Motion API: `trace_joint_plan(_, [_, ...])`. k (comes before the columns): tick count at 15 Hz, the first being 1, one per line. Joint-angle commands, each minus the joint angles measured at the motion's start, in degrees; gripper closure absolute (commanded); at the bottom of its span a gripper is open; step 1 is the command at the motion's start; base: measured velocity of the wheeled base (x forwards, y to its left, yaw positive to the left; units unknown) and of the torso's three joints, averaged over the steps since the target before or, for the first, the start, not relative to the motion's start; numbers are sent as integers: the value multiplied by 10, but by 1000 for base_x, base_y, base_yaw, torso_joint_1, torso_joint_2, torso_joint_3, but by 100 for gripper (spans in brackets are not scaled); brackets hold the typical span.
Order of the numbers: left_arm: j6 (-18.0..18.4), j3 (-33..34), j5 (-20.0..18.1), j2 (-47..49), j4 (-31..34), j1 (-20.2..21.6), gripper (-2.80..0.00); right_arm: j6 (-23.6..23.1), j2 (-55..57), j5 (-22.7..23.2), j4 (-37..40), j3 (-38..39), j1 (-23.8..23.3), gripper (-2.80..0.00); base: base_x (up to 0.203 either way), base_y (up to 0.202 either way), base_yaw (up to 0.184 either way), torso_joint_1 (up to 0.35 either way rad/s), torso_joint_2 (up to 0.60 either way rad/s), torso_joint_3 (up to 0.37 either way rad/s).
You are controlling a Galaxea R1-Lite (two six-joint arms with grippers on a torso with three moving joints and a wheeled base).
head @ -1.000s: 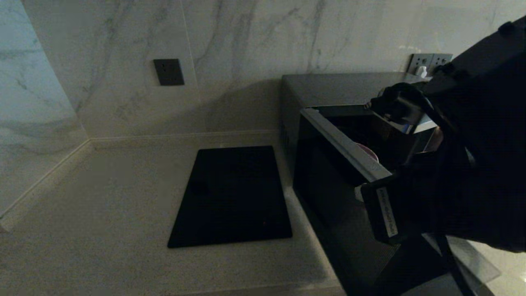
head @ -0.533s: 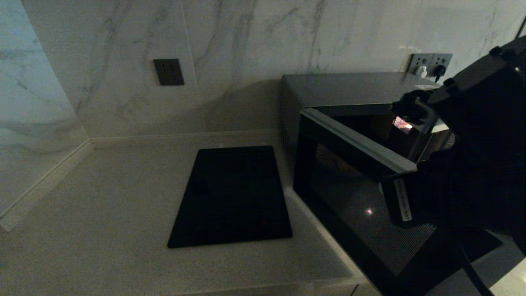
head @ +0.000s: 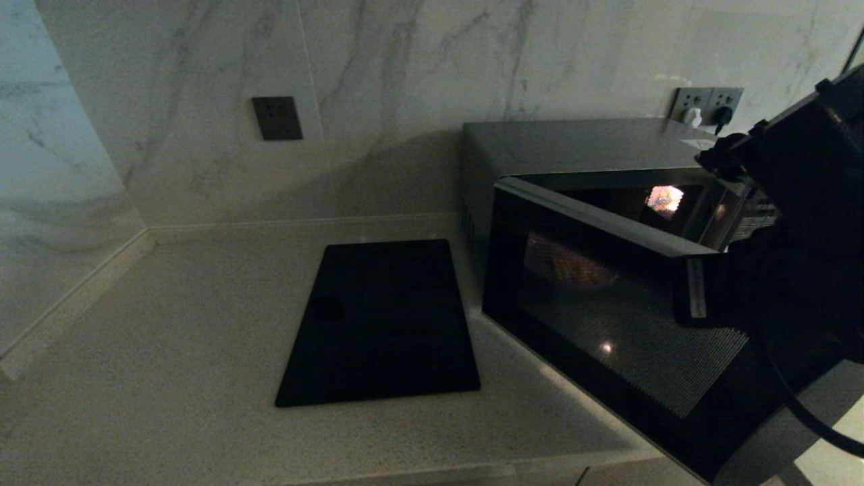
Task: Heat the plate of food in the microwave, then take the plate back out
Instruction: Close the microwave oven
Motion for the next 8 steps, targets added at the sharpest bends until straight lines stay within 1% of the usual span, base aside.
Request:
trace_joint_plan(1, [-1,0,0,0,0,0,0,0,-9,-1,2,-1,-28,0,0,0,0,0,0,0])
trace_joint_plan(6, [-1,0,0,0,0,0,0,0,-15,2,2,-7,-82,0,0,0,0,0,0,0])
trace_joint_plan(8, [-1,0,0,0,0,0,0,0,-15,3,1,-17,-111,0,0,0,0,0,0,0])
